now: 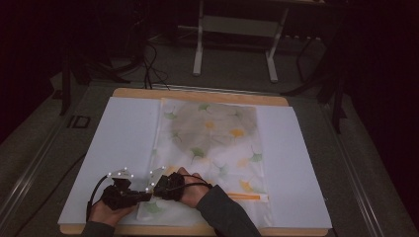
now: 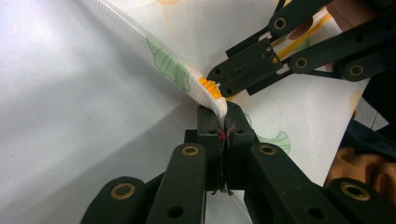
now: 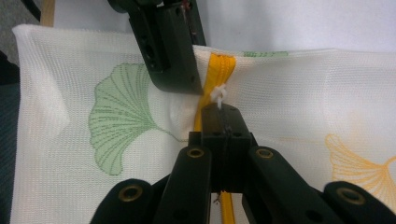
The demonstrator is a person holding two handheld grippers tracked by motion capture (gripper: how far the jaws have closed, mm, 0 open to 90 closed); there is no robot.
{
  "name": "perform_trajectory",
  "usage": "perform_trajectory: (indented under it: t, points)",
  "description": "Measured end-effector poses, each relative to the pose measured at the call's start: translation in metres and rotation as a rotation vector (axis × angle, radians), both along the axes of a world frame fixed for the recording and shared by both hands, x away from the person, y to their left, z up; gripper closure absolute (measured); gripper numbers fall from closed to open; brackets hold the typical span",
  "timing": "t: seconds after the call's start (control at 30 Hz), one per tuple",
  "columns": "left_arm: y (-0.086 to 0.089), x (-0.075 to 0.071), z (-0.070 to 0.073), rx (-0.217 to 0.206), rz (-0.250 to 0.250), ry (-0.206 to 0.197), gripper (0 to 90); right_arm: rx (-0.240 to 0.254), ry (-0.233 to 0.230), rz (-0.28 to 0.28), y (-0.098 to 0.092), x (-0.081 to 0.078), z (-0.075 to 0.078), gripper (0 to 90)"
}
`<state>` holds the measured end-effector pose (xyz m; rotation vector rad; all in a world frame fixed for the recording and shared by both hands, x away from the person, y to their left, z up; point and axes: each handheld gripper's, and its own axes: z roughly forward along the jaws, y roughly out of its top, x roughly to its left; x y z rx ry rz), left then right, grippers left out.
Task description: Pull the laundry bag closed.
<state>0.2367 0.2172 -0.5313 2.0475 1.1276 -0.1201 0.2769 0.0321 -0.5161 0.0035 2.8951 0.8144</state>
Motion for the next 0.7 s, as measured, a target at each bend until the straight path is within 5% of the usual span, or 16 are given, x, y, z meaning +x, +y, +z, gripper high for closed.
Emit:
perform_trajectory:
  t: [0.23,0.7]
  points:
    - [0.006,0.0,0.001,-0.055,0.007,0.001,88.3,-0.012,-0.012,-0.003,-0.002,0.0,-0.002,90.0]
    - [0.012,-0.001,0.003,-0.09,0.01,-0.011,88.4,-0.045,-0.046,-0.01,-0.012,-0.003,0.0,90.0]
